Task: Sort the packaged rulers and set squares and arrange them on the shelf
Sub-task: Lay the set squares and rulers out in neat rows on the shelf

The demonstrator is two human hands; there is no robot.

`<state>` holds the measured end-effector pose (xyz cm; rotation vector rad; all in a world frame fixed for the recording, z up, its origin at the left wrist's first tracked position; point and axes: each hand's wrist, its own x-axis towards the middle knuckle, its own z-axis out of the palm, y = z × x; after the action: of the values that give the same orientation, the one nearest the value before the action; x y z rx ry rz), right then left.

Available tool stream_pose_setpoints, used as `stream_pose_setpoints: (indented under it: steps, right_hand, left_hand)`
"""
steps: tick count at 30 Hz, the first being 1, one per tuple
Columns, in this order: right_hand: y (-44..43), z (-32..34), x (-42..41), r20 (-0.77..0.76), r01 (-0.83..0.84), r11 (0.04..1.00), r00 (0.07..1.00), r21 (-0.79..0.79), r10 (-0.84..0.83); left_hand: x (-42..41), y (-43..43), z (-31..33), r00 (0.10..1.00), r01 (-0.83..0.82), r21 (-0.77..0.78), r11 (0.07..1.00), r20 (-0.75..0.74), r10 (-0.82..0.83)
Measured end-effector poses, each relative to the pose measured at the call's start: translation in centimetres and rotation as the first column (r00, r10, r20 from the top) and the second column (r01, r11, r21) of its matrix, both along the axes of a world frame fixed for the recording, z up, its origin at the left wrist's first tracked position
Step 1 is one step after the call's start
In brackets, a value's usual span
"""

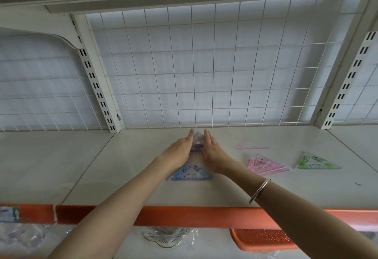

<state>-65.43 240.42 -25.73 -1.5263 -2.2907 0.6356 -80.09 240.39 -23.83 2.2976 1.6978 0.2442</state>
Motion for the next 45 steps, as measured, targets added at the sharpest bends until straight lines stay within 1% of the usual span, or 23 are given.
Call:
stream_pose_setpoints:
  steps: [4, 7, 10, 12, 14, 16, 20, 22, 24, 26, 28, 30, 32, 34, 37, 39, 41, 45]
  right_hand:
    - [0.4, 0.2, 0.6, -0.025, -0.009, 1.000, 1.000, 0.028, 0.009]
    - [0.5, 0.1, 1.1, -0.034, -0.026, 0.999, 0.999, 0.029, 0.027]
    - [0.7, -0.2, 1.2, -0.034, -0.018, 0.999, 0.999, 0.039, 0.020]
    - [1.2, -0.3, 1.3, -0.058, 0.053, 0.996, 0.997, 0.075, -0.049]
    - [1.8, -0.2, 1.7, -0.136, 0.133, 0.983, 0.984, 0.124, -0.116]
    - [2.1, -0.2, 2.1, -0.180, 0.171, 0.972, 0.973, 0.159, -0.142]
    - [1.9, 0.4, 2.5, -0.100, 0.136, 0.967, 0.988, 0.214, -0.116]
    - [1.9, 0.7, 2.6, -0.098, 0.128, 0.969, 0.989, 0.213, -0.109]
    - [1.9, 0.8, 2.7, -0.136, 0.138, 0.970, 0.984, 0.198, -0.112]
    - [1.7, 0.8, 2.8, -0.202, 0.173, 0.969, 0.970, 0.174, -0.137]
    - [1.5, 0.6, 2.8, -0.261, 0.220, 0.964, 0.949, 0.148, -0.176]
    - [1.3, 0.4, 2.6, -0.279, 0.262, 0.956, 0.935, 0.131, -0.219]
    - [1.1, 0.0, 2.2, -0.257, 0.280, 0.950, 0.937, 0.140, -0.238]
    - [0.8, -0.2, 1.8, -0.184, 0.277, 0.942, 0.952, 0.189, -0.243]
    - [0.1, -0.2, 1.2, 0.068, 0.207, 0.916, 0.967, 0.344, -0.245]
    - [-0.3, -0.1, 0.9, 0.167, 0.175, 0.898, 0.951, 0.403, -0.260]
    - [-0.4, 0.0, 0.6, 0.214, 0.145, 0.895, 0.943, 0.422, -0.254]
    - [-0.2, 0.5, 0.9, 0.266, 0.118, 0.916, 0.936, 0.383, -0.232]
  left_hand:
    - [-0.2, -0.2, 0.1, 1.000, 0.012, 0.039, 0.999, -0.011, -0.012]
    - [-0.1, -0.4, -0.1, 0.998, 0.049, 0.091, 0.995, 0.034, -0.053]
    - [-0.1, -0.2, -0.3, 0.997, 0.036, 0.125, 0.991, 0.057, -0.043]
    - [-0.4, 0.1, -0.5, 0.993, 0.007, 0.118, 0.993, 0.117, -0.021]
    - [-0.6, 0.2, -0.5, 0.979, -0.013, 0.096, 0.995, 0.203, -0.007]
    - [-0.8, 0.2, -0.3, 0.964, -0.019, 0.072, 0.997, 0.264, -0.001]
    - [-1.6, 0.7, -0.3, 0.934, -0.033, 0.053, 0.998, 0.356, 0.012]
    - [-2.3, 0.9, -0.4, 0.925, -0.073, 0.065, 0.995, 0.377, 0.043]
    - [-2.8, 0.9, -0.3, 0.910, -0.134, 0.067, 0.989, 0.404, 0.096]
    - [-3.2, 0.9, -0.4, 0.891, -0.188, 0.061, 0.980, 0.430, 0.144]
    - [-3.2, 0.9, -0.6, 0.880, -0.208, 0.068, 0.976, 0.448, 0.157]
    - [-3.0, 0.8, -0.8, 0.878, -0.224, 0.102, 0.969, 0.454, 0.155]
    - [-2.8, 0.6, -1.0, 0.883, -0.238, 0.144, 0.961, 0.444, 0.152]
    - [-2.6, 0.2, -1.2, 0.897, -0.243, 0.176, 0.954, 0.416, 0.152]
    - [-2.2, -0.1, -1.3, 0.917, -0.251, 0.239, 0.938, 0.368, 0.151]
    - [-1.8, -0.4, -1.5, 0.934, -0.253, 0.278, 0.927, 0.318, 0.160]
    - [-1.5, -0.5, -1.6, 0.941, -0.260, 0.295, 0.919, 0.289, 0.174]
    - [-1.6, -0.5, -1.5, 0.931, -0.271, 0.267, 0.925, 0.316, 0.181]
